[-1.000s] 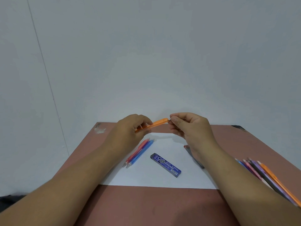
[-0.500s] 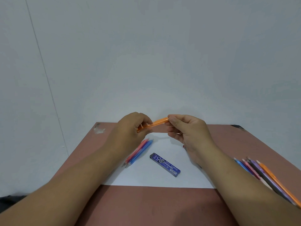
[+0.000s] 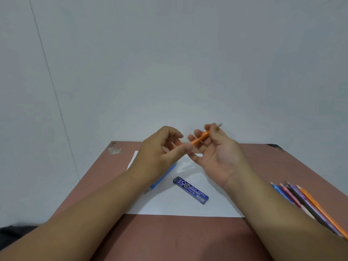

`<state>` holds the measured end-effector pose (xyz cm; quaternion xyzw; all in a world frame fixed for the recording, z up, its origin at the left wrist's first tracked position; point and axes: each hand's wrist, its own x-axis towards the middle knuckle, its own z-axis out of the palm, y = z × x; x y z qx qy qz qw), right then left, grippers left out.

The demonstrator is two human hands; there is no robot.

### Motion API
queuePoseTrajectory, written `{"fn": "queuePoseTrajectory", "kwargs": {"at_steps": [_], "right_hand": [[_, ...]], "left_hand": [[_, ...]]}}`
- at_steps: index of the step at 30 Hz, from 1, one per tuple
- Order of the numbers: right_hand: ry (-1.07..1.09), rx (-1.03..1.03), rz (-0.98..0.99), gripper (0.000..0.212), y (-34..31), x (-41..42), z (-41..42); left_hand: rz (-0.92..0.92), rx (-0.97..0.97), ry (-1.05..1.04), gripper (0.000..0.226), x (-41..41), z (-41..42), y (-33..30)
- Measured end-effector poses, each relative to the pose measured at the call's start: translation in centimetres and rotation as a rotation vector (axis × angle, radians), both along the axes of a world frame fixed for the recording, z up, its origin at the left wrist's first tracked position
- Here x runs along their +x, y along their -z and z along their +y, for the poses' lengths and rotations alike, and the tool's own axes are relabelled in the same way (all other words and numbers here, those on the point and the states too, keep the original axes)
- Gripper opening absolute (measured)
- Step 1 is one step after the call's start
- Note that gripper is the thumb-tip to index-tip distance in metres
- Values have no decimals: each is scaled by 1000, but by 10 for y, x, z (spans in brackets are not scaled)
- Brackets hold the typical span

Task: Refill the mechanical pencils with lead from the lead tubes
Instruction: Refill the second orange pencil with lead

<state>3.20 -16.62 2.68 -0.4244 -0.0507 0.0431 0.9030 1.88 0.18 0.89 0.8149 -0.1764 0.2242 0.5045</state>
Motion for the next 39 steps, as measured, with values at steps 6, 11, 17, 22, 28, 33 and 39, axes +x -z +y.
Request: {"fn": "queuePoseTrajectory", "kwargs": {"at_steps": [6, 11, 17, 22, 28, 33, 39], "right_hand": [[-47, 395, 15, 39, -9, 1, -17], [-38, 450, -37, 43, -12, -4, -23], [-21, 481, -34, 40, -13, -5, -24], [-14, 478, -61, 35, -15, -5, -24], [-16, 474, -61, 39, -15, -7, -24], [-5, 466, -61, 39, -14, -7, -24], [7, 462, -75, 35, -15, -6, -24]], "left_hand": [[181, -122, 98, 59, -2, 5, -2], [370, -172, 300, 89, -2, 3, -3], [417, -193, 391, 89, -3, 0, -4], [409, -134, 380, 91, -2, 1, -2], [382, -135, 398, 89, -2, 2, -1], [356, -130, 405, 85, -3, 2, -1], [343, -137, 400, 82, -4, 2, -2]]}}
